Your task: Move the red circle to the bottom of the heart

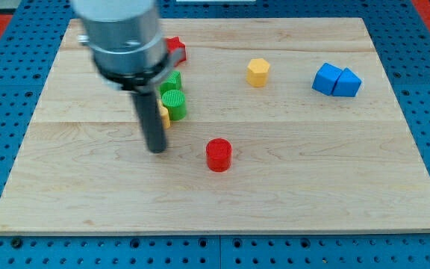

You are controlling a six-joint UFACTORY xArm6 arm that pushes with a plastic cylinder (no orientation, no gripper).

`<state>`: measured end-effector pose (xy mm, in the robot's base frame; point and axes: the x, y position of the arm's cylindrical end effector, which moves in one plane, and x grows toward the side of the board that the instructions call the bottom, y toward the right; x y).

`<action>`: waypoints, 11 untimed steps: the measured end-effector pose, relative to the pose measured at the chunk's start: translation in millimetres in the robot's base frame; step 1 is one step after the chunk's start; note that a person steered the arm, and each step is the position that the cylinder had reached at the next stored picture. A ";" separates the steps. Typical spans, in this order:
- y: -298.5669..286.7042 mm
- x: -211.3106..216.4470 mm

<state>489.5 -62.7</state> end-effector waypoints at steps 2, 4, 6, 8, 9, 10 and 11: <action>114.9 -19.7; 55.7 48.4; 34.8 47.0; 111.4 53.7; 88.2 29.2; 35.2 14.0; -13.1 13.8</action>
